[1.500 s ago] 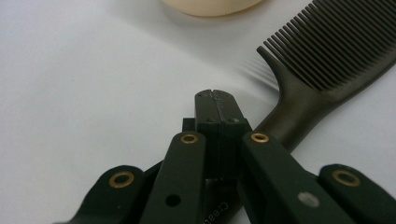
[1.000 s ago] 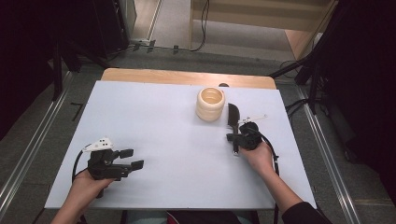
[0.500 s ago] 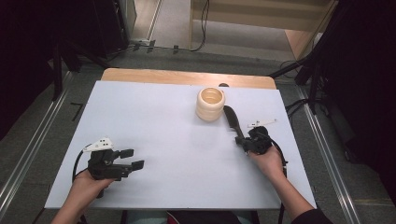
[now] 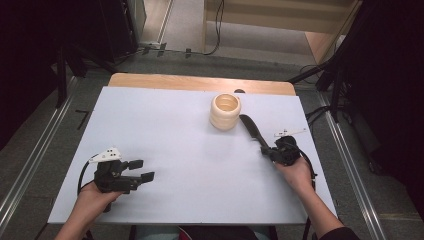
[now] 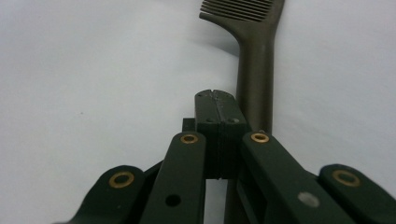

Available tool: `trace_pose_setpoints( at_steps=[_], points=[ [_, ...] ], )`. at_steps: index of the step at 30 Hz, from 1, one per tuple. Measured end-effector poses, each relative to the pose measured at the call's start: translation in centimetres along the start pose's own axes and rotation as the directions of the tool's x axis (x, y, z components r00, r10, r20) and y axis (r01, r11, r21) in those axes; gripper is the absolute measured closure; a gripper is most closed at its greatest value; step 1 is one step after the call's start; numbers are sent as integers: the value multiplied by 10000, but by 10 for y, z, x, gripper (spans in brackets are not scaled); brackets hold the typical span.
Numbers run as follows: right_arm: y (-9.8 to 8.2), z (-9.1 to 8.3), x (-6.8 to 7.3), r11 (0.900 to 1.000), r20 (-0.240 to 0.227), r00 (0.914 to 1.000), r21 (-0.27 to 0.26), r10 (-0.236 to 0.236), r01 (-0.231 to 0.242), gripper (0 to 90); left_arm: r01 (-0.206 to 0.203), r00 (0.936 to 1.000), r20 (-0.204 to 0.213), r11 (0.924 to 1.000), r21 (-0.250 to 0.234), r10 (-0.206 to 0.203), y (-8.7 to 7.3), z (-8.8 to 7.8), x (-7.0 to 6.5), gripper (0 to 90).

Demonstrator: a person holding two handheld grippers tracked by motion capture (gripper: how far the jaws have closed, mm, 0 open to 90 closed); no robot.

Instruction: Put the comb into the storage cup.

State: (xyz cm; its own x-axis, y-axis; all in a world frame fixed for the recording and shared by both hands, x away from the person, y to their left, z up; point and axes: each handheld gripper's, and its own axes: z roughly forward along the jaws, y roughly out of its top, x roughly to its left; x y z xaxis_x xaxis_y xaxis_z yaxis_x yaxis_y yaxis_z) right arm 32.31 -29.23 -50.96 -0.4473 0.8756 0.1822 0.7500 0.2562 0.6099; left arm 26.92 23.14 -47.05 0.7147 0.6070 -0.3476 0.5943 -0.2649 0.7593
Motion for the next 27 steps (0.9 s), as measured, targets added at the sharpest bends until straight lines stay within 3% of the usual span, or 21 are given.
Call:
trace_pose_setpoints(
  at_steps=[7,11,15,21,27],
  points=[
    [-4,-5,-10,9996,139,9995,-88,286,-285,875,17,10000,27,10000,-59,-17,0,0,0,273],
    [-5,-5,-11,9997,149,9996,-92,223,-221,875,15,10000,28,10000,-63,-14,0,0,0,273],
    [-4,-9,-9,9995,-95,9996,-181,249,-250,873,28,10000,26,10000,-95,-28,0,0,0,273],
    [-2,-25,2,9945,-611,9977,-979,300,-359,771,27,10000,45,10000,-93,-27,0,0,0,273],
    [-4,-39,13,9837,-1197,9922,-1710,354,-557,594,26,10000,61,9999,-108,-25,1,0,0,273]
  ],
)
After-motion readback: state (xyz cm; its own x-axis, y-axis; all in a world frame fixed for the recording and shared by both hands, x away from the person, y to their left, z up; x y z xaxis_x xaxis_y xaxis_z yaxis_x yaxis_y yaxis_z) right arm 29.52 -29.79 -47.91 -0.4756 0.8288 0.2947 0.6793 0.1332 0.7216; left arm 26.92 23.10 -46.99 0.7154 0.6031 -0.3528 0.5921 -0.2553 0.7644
